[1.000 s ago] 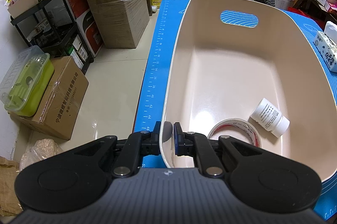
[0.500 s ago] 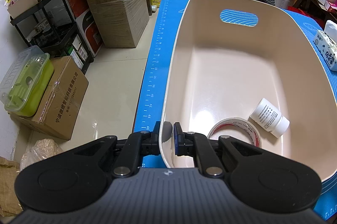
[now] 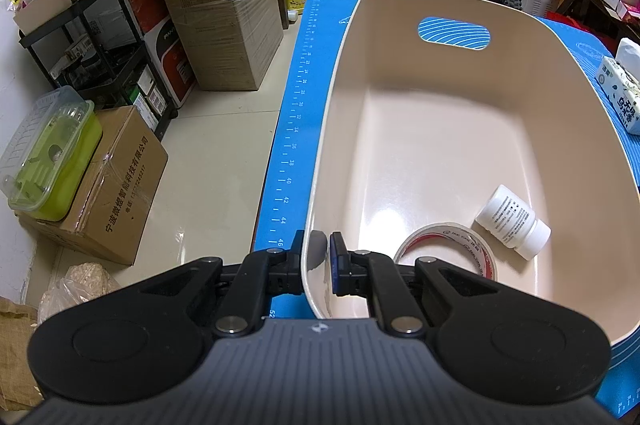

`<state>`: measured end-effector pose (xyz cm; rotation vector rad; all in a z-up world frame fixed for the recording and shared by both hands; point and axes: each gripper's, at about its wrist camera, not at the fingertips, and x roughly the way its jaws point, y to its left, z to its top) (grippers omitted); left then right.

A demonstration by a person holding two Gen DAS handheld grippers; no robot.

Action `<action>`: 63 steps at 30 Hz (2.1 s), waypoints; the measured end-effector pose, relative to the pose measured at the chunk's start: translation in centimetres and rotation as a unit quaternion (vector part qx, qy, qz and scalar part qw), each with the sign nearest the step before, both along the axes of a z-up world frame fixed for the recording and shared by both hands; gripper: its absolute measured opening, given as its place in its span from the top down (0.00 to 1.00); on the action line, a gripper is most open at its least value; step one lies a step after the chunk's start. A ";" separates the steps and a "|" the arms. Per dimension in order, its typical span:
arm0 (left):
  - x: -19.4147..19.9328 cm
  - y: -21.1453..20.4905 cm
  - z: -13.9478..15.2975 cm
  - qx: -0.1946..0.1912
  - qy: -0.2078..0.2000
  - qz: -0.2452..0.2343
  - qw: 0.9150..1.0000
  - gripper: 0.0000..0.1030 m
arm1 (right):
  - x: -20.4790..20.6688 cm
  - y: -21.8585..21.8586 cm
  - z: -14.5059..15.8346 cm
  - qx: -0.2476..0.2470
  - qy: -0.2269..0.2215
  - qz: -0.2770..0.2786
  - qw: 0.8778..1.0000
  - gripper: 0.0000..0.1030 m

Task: Organize rigid objects
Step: 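Lift the black remote with the right gripper and carry it over the basket, then lower the remote into the basket and open the right gripper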

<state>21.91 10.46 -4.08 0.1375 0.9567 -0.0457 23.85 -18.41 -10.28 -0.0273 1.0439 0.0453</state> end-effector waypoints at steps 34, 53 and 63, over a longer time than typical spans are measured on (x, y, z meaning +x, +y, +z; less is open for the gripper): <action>-0.1 0.2 -0.1 0.000 0.008 0.000 1.000 0.88 | -2.0 8.9 12.1 0.074 -0.180 0.062 0.979 0.47; -0.2 0.1 0.0 0.001 0.008 0.000 1.000 0.88 | 0.1 15.4 7.2 0.060 -0.106 0.107 0.987 0.47; 0.0 0.2 -0.1 0.004 0.008 -0.001 1.000 0.88 | 0.9 17.8 4.4 0.029 -0.024 0.144 0.989 0.47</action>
